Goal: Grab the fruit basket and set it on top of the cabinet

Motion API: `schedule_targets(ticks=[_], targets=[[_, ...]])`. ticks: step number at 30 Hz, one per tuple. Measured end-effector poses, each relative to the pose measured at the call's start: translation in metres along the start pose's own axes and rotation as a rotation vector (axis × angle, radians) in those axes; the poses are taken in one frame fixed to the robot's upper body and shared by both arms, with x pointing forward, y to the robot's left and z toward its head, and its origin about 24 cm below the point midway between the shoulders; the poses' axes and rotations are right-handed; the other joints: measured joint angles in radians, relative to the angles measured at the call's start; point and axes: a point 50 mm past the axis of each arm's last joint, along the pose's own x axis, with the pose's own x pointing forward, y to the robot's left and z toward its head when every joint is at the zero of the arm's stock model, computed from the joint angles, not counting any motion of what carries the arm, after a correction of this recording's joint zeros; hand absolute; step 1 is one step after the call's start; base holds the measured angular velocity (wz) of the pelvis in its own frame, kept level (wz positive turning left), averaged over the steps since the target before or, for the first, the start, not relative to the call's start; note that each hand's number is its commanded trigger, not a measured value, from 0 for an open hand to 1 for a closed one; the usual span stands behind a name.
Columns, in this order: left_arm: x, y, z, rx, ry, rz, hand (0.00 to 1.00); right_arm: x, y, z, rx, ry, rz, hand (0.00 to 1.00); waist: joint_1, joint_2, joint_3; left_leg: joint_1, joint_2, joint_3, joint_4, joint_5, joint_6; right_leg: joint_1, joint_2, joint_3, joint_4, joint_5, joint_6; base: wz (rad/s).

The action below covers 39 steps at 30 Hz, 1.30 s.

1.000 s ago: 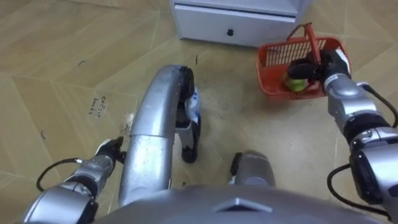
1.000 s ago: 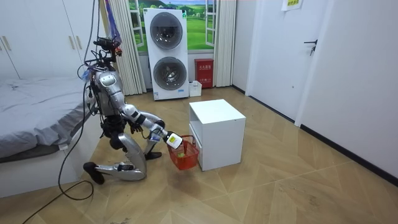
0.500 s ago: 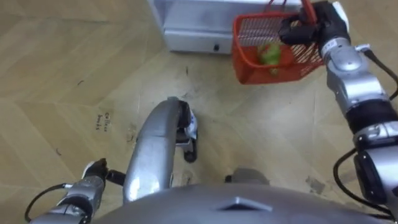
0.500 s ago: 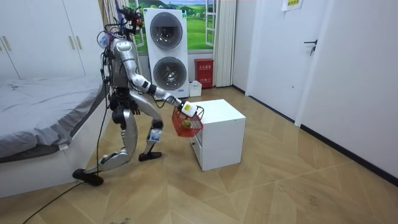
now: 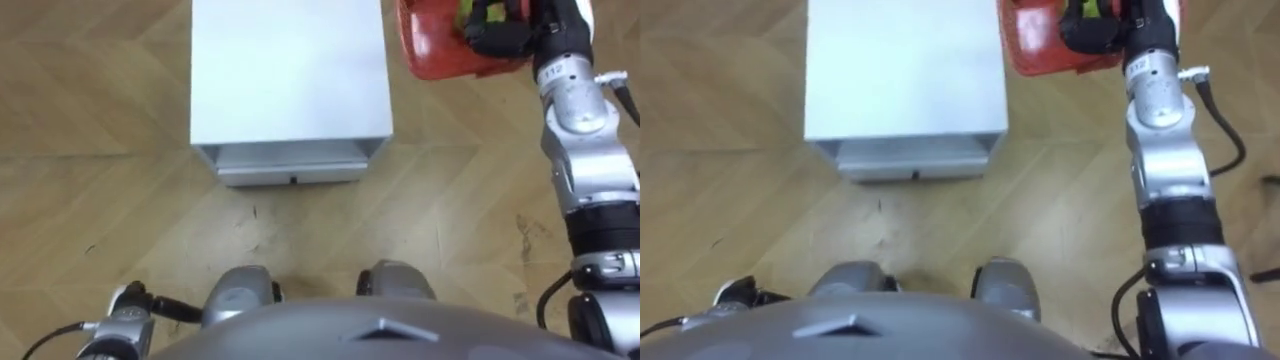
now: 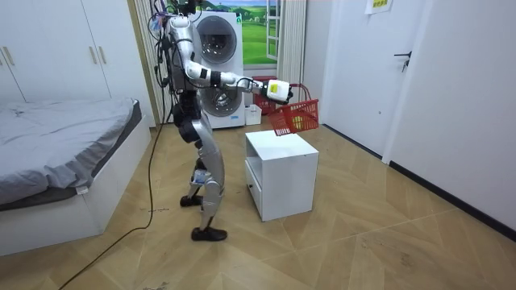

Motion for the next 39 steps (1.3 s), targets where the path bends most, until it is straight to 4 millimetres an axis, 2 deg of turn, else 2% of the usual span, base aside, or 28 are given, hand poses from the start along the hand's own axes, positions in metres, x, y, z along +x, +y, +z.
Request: schedule_targets(ticks=[1, 2, 4, 5, 6, 7, 9, 10, 14, 17, 19, 22, 23, 24, 25, 26, 27, 28, 29, 30, 31, 32, 36, 37, 39], targets=[[0.0, -0.003, 0.0, -0.008, 0.002, -0.008, 0.0, 0.0, -0.001, 0.001, 0.009, -0.002, -0.008, 1.0, 0.006, 0.012, -0.0043, -0.001, 0.025, 0.023, 0.016, -0.012, -0.014, 0.022, 0.019, -0.009, -0.015, -0.003, -0.002, -0.12], [-0.001, -0.009, -0.001, -0.015, 0.003, -0.025, 0.0, 0.001, -0.001, 0.003, 0.037, -0.008, -0.015, 1.0, 0.018, 0.025, -0.0115, 0.003, 0.041, 0.041, -0.01, -0.008, -0.025, 0.05, 0.041, -0.022, -0.057, 0.004, -0.012, -0.04], [-0.002, -0.014, 0.003, -0.022, -0.011, -0.038, 0.0, 0.001, -0.003, 0.008, 0.052, -0.025, -0.022, 1.0, 0.005, 0.028, -0.0092, 0.009, 0.025, 0.063, -0.117, 0.015, -0.029, 0.11, 0.055, -0.018, -0.139, 0.007, -0.015, 0.12], [-0.003, -0.016, 0.003, -0.024, -0.012, -0.043, 0.0, 0.001, -0.002, 0.01, 0.058, -0.034, -0.017, 1.0, 0.013, 0.025, -0.0082, 0.033, 0.015, 0.07, -0.149, 0.045, -0.008, 0.137, 0.057, -0.012, -0.172, 0.013, -0.01, 0.0], [-0.004, -0.02, -0.001, -0.026, -0.006, -0.055, 0.0, 0.001, -0.002, 0.016, 0.054, -0.055, -0.001, 1.0, 0.016, 0.035, -0.0076, 0.068, 0.009, 0.078, -0.188, 0.06, -0.005, 0.163, 0.062, -0.01, -0.211, 0.031, -0.002, -0.25], [-0.005, -0.022, -0.004, -0.027, -0.001, -0.062, 0.0, 0.001, -0.001, 0.021, 0.058, -0.076, 0.012, 1.0, 0.031, 0.044, -0.0008, 0.105, -0.002, 0.088, -0.231, 0.074, 0.0, 0.189, 0.076, -0.006, -0.256, 0.051, 0.004, -0.26], [-0.005, -0.021, -0.009, -0.029, 0.012, -0.06, 0.0, 0.0, 0.0, 0.027, 0.06, -0.097, 0.03, 1.0, 0.038, 0.052, 0.0045, 0.144, -0.01, 0.085, -0.287, 0.09, 0.007, 0.231, 0.079, -0.007, -0.323, 0.076, 0.012, -0.14], [-0.005, -0.018, -0.012, -0.026, 0.018, -0.053, 0.0, -0.001, 0.001, 0.029, 0.059, -0.102, 0.042, 1.0, 0.037, 0.052, 0.0044, 0.159, -0.016, 0.084, -0.315, 0.102, 0.01, 0.247, 0.079, -0.006, -0.353, 0.089, 0.015, 0.0], [-0.005, -0.014, -0.015, -0.022, 0.019, -0.043, 0.0, -0.002, 0.007, 0.033, 0.056, -0.101, 0.092, 1.0, 0.058, 0.05, 0.0038, 0.201, -0.021, 0.082, -0.371, 0.114, 0.013, 0.274, 0.08, -0.011, -0.381, 0.095, 0.017, -0.01], [-0.005, -0.015, -0.012, -0.018, -0.005, -0.044, 0.0, -0.002, 0.011, 0.033, 0.044, -0.099, 0.13, 1.0, 0.072, 0.04, 0.0043, 0.222, -0.02, 0.051, -0.402, 0.126, 0.01, 0.291, 0.082, -0.034, -0.381, 0.095, 0.017, 0.16], [-0.005, -0.016, -0.011, -0.01, -0.014, -0.047, 0.0, -0.002, 0.014, 0.03, 0.037, -0.084, 0.16, 1.0, 0.086, 0.026, 0.0056, 0.229, -0.017, 0.003, -0.404, 0.127, 0.009, 0.296, 0.088, -0.052, -0.379, 0.095, 0.016, 0.05], [-0.006, -0.017, -0.011, -0.009, -0.016, -0.057, 0.0, -0.003, 0.019, 0.028, 0.026, -0.066, 0.192, 1.0, 0.089, 0.017, 0.0069, 0.228, -0.015, -0.056, -0.404, 0.127, 0.009, 0.301, 0.09, -0.079, -0.372, 0.094, 0.015, 0.16], [-0.006, -0.017, -0.009, -0.004, -0.022, -0.058, 0.0, -0.003, 0.021, 0.025, 0.02, -0.053, 0.205, 1.0, 0.091, 0.016, 0.0079, 0.233, -0.01, -0.081, -0.404, 0.127, 0.009, 0.287, 0.092, -0.096, -0.333, 0.088, 0.004, 0.0], [-0.005, -0.015, -0.006, 0.009, -0.035, -0.054, 0.0, -0.003, 0.025, 0.022, 0.014, -0.037, 0.217, 1.0, 0.101, 0.027, 0.017, 0.245, 0.014, -0.15, -0.406, 0.127, 0.009, 0.237, 0.11, -0.098, -0.274, 0.05, -0.028, -0.37], [-0.004, -0.006, -0.005, 0.01, -0.047, -0.031, 0.0, -0.003, 0.032, 0.023, 0.01, -0.038, 0.229, 1.0, 0.119, 0.017, 0.0142, 0.233, 0.039, -0.191, -0.394, 0.125, 0.006, 0.2, 0.185, -0.051, -0.384, 0.069, -0.081, -0.48], [-0.004, -0.003, -0.009, 0.022, -0.037, -0.02, 0.0, -0.002, 0.037, 0.025, 0.014, -0.043, 0.238, 1.0, 0.122, 0.004, 0.01, 0.213, 0.04, -0.183, -0.375, 0.12, -0.004, 0.194, 0.201, -0.049, -0.465, 0.142, -0.098, -0.35], [-0.003, -0.003, -0.012, 0.054, -0.022, -0.017, 0.0, 0.0, 0.04, 0.025, 0.008, -0.037, 0.248, 1.0, 0.116, -0.004, 0.0139, 0.196, 0.046, -0.141, -0.336, 0.088, -0.052, 0.2, 0.203, -0.1, -0.483, 0.22, -0.108, 0.07], [-0.004, -0.009, -0.01, 0.075, -0.023, -0.034, 0.0, 0.002, 0.042, 0.018, 0.009, 0.003, 0.242, 1.0, 0.113, 0.005, 0.0123, 0.191, 0.054, -0.1, -0.342, 0.078, -0.064, 0.203, 0.203, -0.104, -0.467, 0.22, -0.108, 0.27], [-0.005, -0.011, -0.007, 0.082, -0.036, -0.04, 0.0, 0.003, 0.042, 0.015, 0.008, 0.022, 0.237, 1.0, 0.113, 0.002, 0.0144, 0.182, 0.05, -0.08, -0.362, 0.078, -0.064, 0.208, 0.196, -0.092, -0.468, 0.22, -0.108, 0.49], [-0.005, -0.016, -0.002, 0.099, -0.056, -0.053, 0.0, 0.006, 0.042, 0.01, 0.006, 0.056, 0.234, 1.0, 0.112, 0.0, 0.016, 0.141, 0.044, -0.036, -0.404, 0.093, -0.057, 0.215, 0.181, -0.069, -0.474, 0.218, -0.106, 0.48], [-0.006, -0.017, -0.001, 0.108, -0.06, -0.055, 0.0, 0.008, 0.044, 0.008, 0.01, 0.069, 0.24, 1.0, 0.115, -0.001, 0.0155, 0.117, 0.044, -0.016, -0.402, 0.141, -0.027, 0.216, 0.173, -0.068, -0.473, 0.214, -0.097, 0.42], [-0.006, -0.018, -0.003, 0.11, -0.045, -0.058, 0.0, 0.008, 0.049, 0.003, 0.024, 0.095, 0.258, 1.0, 0.128, -0.002, 0.0101, 0.11, 0.035, 0.005, -0.385, 0.163, -0.018, 0.217, 0.163, -0.08, -0.473, 0.208, -0.081, 0.35], [-0.006, -0.019, -0.015, 0.121, 0.029, -0.077, 0.0, 0.01, 0.061, -0.011, 0.025, 0.167, 0.313, 1.0, 0.171, 0.008, 0.0172, 0.112, -0.011, -0.026, -0.389, 0.174, -0.001, 0.23, 0.135, -0.134, -0.48, 0.195, -0.059, 0.23], [-0.005, -0.019, -0.017, 0.123, 0.037, -0.078, 0.0, 0.01, 0.064, -0.015, 0.024, 0.186, 0.319, 1.0, 0.176, 0.009, 0.0176, 0.102, -0.023, -0.028, -0.389, 0.178, 0.004, 0.229, 0.124, -0.141, -0.48, 0.188, -0.048, 0.31], [-0.005, -0.019, -0.018, 0.124, 0.043, -0.083, 0.0, 0.009, 0.066, -0.022, 0.024, 0.22, 0.323, 1.0, 0.197, 0.009, 0.018, 0.095, -0.028, -0.028, -0.388, 0.179, 0.007, 0.227, 0.115, -0.146, -0.479, 0.18, -0.037, 0.22]])
